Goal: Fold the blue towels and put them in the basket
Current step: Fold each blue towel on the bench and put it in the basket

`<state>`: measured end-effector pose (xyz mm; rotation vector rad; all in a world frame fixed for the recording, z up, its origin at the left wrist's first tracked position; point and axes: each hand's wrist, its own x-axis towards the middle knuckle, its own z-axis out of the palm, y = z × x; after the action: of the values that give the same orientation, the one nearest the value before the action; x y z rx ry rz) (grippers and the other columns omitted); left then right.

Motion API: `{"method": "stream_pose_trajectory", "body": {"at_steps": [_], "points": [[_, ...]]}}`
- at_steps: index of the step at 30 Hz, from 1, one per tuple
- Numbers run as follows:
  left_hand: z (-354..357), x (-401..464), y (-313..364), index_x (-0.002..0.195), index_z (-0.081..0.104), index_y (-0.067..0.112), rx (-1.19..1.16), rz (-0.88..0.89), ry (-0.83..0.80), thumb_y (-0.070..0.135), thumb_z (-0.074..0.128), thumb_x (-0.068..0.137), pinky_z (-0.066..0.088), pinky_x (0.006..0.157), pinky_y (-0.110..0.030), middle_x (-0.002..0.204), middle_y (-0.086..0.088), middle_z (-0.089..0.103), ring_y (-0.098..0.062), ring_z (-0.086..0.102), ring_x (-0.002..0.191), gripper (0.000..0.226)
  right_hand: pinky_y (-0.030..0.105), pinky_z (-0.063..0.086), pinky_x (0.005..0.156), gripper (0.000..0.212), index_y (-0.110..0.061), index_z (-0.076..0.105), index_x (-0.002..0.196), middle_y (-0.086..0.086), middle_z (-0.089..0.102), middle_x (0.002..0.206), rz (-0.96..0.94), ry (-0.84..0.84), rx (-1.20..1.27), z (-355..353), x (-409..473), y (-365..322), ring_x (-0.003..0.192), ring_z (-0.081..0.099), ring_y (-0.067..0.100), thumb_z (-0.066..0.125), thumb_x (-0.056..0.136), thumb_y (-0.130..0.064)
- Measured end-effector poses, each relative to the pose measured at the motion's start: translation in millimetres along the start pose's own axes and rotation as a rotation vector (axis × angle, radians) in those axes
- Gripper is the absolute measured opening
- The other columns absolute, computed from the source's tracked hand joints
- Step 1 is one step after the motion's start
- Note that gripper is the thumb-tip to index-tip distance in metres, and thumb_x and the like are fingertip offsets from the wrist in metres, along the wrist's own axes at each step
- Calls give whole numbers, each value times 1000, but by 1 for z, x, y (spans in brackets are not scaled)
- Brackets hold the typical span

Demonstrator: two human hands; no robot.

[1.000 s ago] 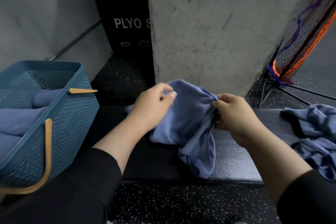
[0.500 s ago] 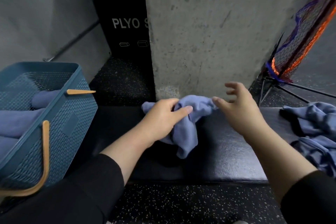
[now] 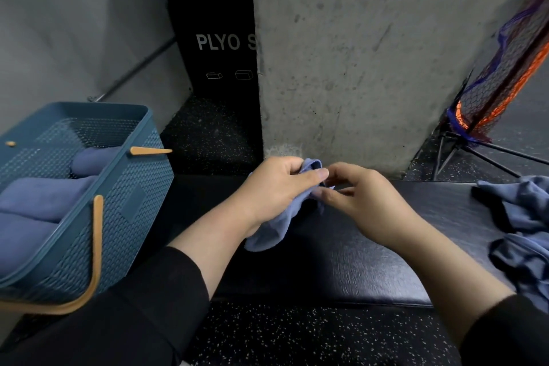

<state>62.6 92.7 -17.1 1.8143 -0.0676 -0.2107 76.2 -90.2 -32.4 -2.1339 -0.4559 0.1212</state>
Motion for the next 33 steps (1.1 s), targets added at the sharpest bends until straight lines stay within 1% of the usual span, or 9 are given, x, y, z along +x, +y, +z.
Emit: {"method": "stream_pose_trajectory", "body": {"at_steps": [4, 7, 10, 14, 19, 23, 26, 30, 33], "points": [[-13, -6, -2, 84, 67, 8, 15, -37, -103, 18, 77, 86, 44, 62, -27, 71, -4, 61, -15, 54, 66, 14, 23, 40, 58, 11, -24, 64, 81, 2, 62, 69, 15, 137, -87, -1, 2, -5, 58, 45, 5, 61, 91, -27], [-30, -5, -12, 76, 67, 20, 367, -3, -107, 20, 77, 83, 36, 60, -33, 64, -1, 57, -11, 45, 61, 12, 20, 38, 53, 13, -22, 61, 81, -3, 59, 61, 49, 319, -60, -11, 3, -8, 55, 48, 7, 54, 92, -21], [-46, -6, -19, 79, 71, 21, 549, 38, 54, 25, 69, 89, 45, 61, -35, 71, -5, 67, -9, 53, 62, 12, 32, 47, 60, 13, -23, 59, 84, -3, 61, 65, 76, 379, -90, -19, 1, -8, 62, 59, 17, 51, 94, -22], [-74, -8, -24, 69, 64, 22, 657, 77, 360, 30, 67, 92, 39, 54, -35, 57, 3, 54, -15, 48, 56, 24, 40, 55, 68, 12, -24, 63, 88, -6, 68, 75, 108, 531, 12, -29, 2, -1, 65, 63, 2, 53, 93, -22], [-94, -15, -24, 66, 65, 22, 405, 139, 512, 24, 71, 90, 34, 54, -28, 56, 0, 52, -7, 44, 54, 25, 51, 56, 87, 10, -28, 70, 94, -5, 74, 86, 122, 576, 129, -46, -2, 7, 89, 71, 20, 60, 91, -28], [-101, -21, -26, 86, 74, 32, 219, 180, 528, 35, 63, 93, 55, 82, -49, 85, -13, 69, -14, 58, 78, 13, 26, 51, 75, 6, -28, 67, 94, -12, 70, 83, 21, 636, -70, -59, -11, 0, 79, 65, 6, 62, 96, -27], [-97, -28, -16, 90, 76, 28, 26, 212, 545, 21, 60, 99, 58, 91, -48, 89, 0, 73, -9, 65, 89, 20, 3, 37, 66, 6, -25, 69, 99, -18, 65, 82, -104, 708, -155, -69, -24, -17, 73, 59, -6, 64, 95, -24], [-90, -38, -8, 99, 75, 15, -271, 224, 492, 8, 56, 101, 59, 87, -35, 95, 2, 76, -14, 70, 99, 20, 1, 34, 69, 7, -16, 71, 97, -9, 63, 79, -161, 682, -281, -81, -38, -23, 76, 53, 1, 69, 92, -21], [-90, -47, -16, 100, 74, 12, -303, 205, 447, 6, 55, 101, 57, 91, -33, 98, -2, 76, -16, 70, 102, 21, 2, 35, 64, 4, -18, 70, 92, -16, 61, 73, -130, 611, -295, -87, -49, -21, 68, 54, -4, 69, 92, -22]]}}
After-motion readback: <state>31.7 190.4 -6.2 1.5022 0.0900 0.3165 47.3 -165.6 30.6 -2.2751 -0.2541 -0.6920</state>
